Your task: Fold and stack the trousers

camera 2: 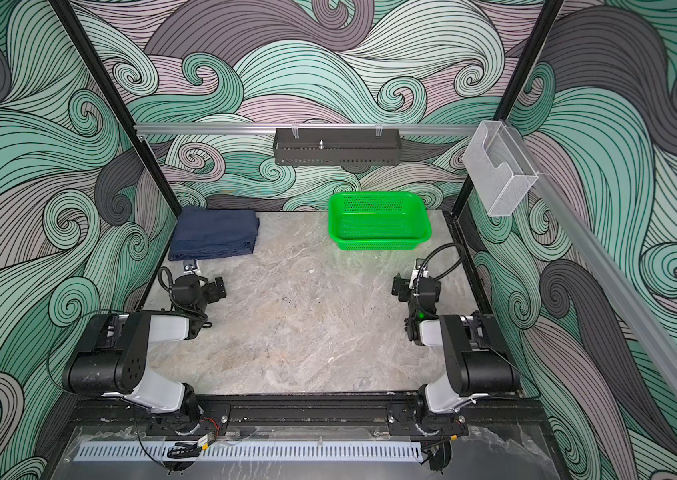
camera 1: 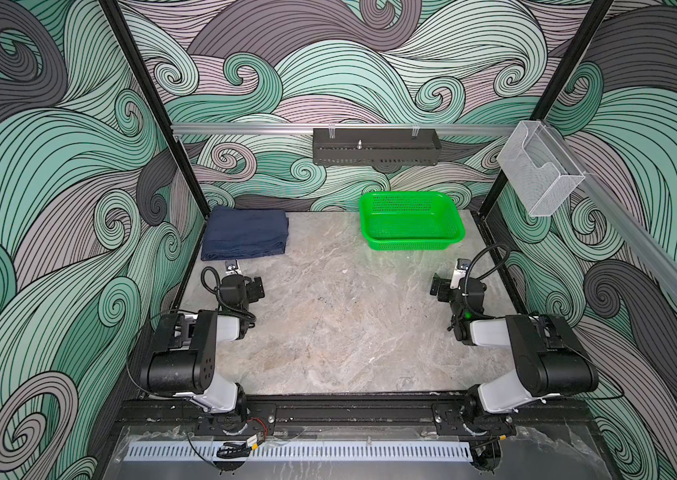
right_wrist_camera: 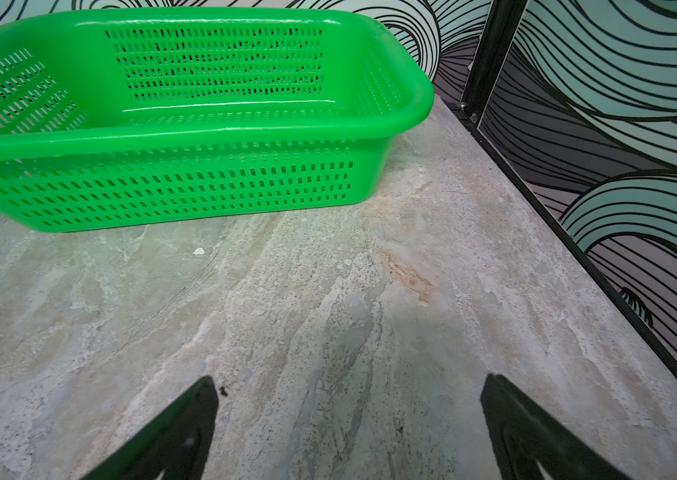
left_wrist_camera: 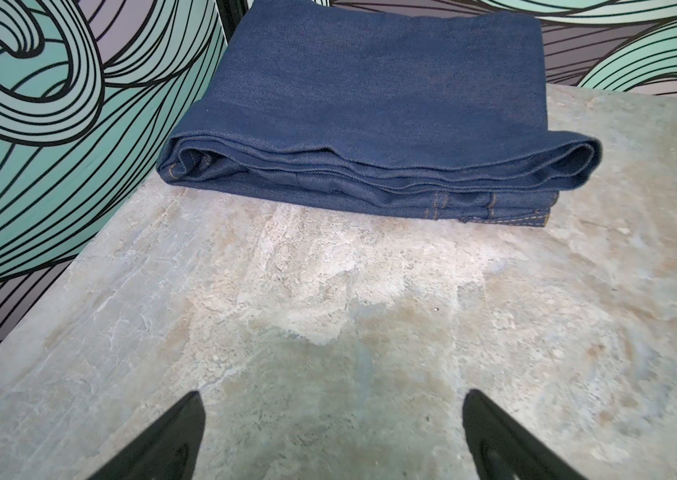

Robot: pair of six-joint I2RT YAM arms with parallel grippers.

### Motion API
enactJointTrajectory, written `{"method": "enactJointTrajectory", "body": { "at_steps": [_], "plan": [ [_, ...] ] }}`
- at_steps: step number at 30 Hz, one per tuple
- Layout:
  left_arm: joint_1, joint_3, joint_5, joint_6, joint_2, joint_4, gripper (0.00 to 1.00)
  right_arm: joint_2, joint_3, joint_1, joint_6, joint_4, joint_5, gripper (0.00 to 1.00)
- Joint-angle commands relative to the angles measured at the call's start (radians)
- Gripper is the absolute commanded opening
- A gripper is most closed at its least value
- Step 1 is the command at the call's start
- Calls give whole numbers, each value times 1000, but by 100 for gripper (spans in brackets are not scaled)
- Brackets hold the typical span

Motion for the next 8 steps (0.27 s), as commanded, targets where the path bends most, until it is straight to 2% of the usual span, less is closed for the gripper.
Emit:
{"method": "enactJointTrajectory", "body": {
  "at_steps": [1, 8],
  "plan": [
    [-6, 33, -11, 0, -19, -6, 99, -3, 21, 4, -5, 4, 5, 99],
    [-5, 33, -11, 0, -19, -5, 99, -4, 26, 3, -10, -5, -14, 99]
  ]
}}
